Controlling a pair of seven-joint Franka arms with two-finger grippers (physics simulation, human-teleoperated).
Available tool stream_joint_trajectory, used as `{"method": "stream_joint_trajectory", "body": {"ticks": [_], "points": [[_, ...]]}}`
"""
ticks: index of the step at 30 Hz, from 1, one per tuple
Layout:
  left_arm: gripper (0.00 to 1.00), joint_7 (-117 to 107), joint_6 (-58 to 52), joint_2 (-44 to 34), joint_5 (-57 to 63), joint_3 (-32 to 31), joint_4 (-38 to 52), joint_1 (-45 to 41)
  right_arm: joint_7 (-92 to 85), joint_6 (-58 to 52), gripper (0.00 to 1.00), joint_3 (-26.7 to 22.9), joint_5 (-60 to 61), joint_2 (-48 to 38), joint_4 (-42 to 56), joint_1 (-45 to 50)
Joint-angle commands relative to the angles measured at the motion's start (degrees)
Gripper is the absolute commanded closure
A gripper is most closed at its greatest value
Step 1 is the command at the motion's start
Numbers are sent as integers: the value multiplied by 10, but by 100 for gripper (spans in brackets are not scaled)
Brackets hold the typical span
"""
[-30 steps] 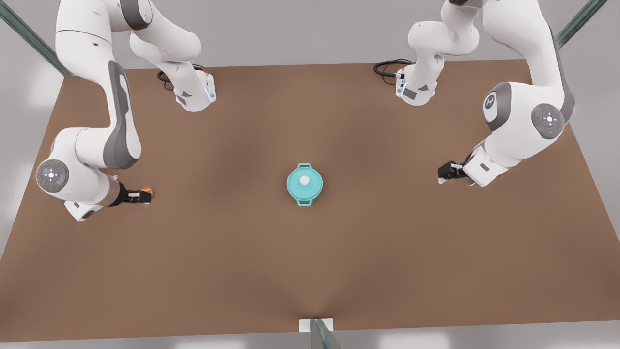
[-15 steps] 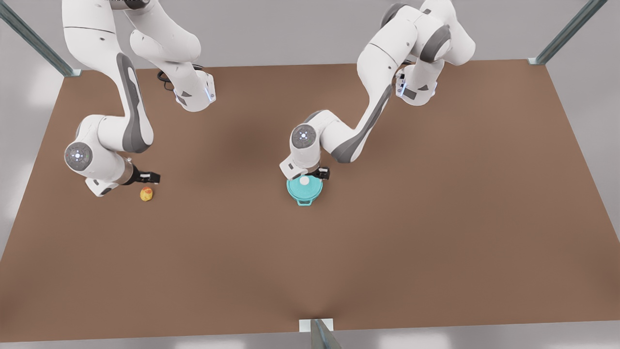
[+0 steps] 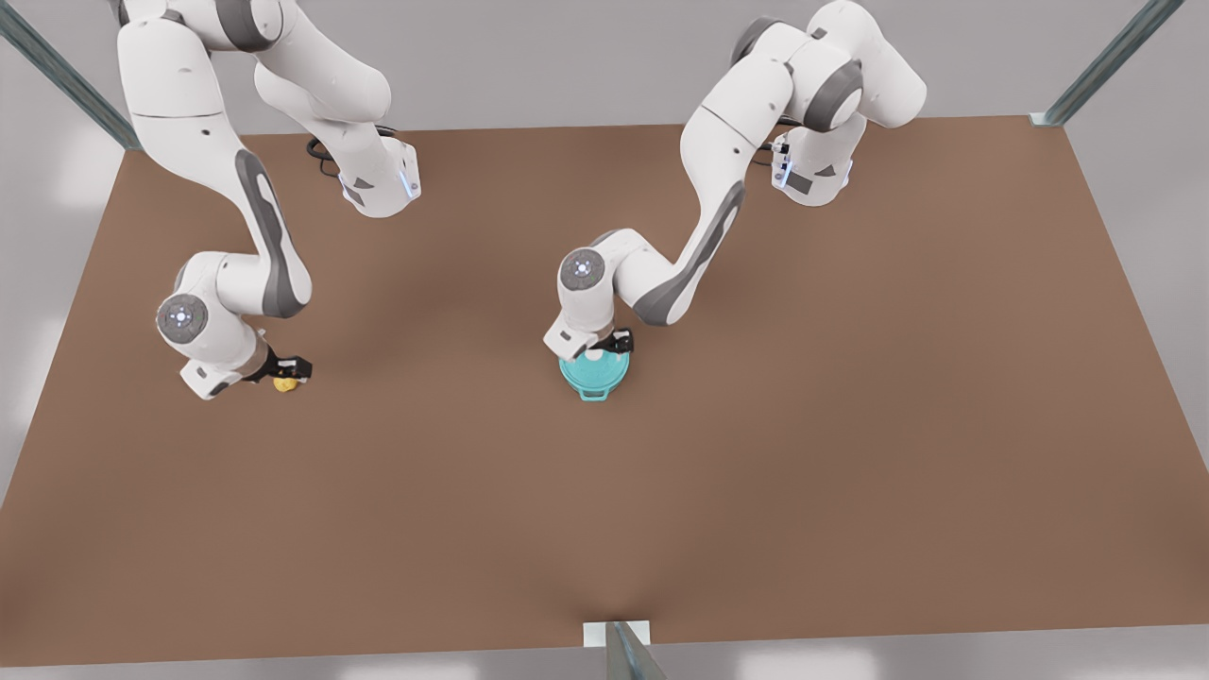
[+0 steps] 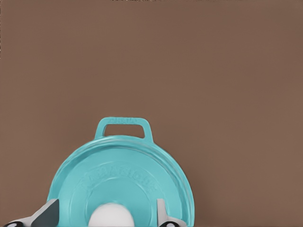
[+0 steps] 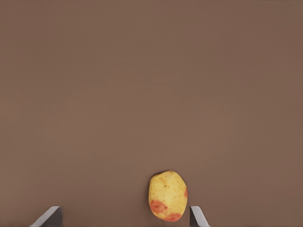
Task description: Open the pot lid and put the potato into the pot
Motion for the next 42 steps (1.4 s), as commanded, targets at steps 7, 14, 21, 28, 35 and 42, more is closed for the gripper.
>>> {"method": "stream_joint_trajectory", "body": {"ticks": [7, 14, 21, 28, 35, 42], "points": [[29, -132, 11, 4, 3, 0, 0, 3, -33, 73, 0, 1, -31, 30, -9, -13], [51, -69, -100, -19, 0, 15, 23, 15, -31, 111, 0, 1, -32, 43, -30, -20], [51, 173, -59, 8, 1, 15, 47, 229, -32, 161, 0, 1, -59, 51, -62, -42], [48, 182, 68, 95, 1, 16, 69, 257, -32, 191, 0, 1, -81, 72, -67, -53], [0, 379, -95, 21, -7, 17, 86, 306, -33, 203, 0, 1, -105, 80, -67, -77], [0, 613, -232, -426, -80, 38, -219, 404, -27, 203, 9, 1, -105, 76, -74, -77]]}}
